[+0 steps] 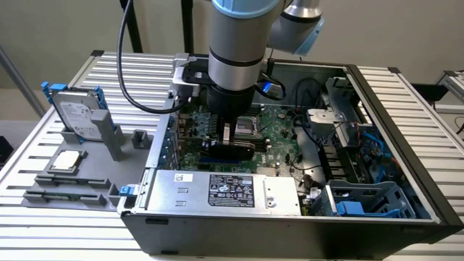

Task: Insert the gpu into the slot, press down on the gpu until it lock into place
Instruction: 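Insert the gpu into the slot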

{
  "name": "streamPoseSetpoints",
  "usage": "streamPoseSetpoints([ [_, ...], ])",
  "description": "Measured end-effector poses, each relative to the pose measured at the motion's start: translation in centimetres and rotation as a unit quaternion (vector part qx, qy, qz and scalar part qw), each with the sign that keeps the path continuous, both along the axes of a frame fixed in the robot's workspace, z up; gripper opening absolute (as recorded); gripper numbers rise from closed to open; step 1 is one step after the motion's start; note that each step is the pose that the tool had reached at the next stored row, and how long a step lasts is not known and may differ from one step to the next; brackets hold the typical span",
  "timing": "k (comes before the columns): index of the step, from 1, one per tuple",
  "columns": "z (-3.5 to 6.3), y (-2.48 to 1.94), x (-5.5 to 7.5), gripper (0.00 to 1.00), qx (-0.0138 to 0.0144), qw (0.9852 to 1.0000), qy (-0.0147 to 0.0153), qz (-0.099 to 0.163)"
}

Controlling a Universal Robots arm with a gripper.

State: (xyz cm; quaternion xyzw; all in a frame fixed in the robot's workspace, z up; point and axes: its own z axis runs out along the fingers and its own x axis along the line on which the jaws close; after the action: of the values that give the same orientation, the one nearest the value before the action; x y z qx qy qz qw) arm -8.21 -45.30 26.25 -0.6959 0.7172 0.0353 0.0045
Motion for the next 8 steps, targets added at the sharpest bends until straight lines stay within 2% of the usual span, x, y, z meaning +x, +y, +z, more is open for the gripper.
streamPoseSetpoints([
  [8, -0.04, 0.13, 0.00, 0.26, 0.0001, 1.0000, -0.0001, 0.003],
])
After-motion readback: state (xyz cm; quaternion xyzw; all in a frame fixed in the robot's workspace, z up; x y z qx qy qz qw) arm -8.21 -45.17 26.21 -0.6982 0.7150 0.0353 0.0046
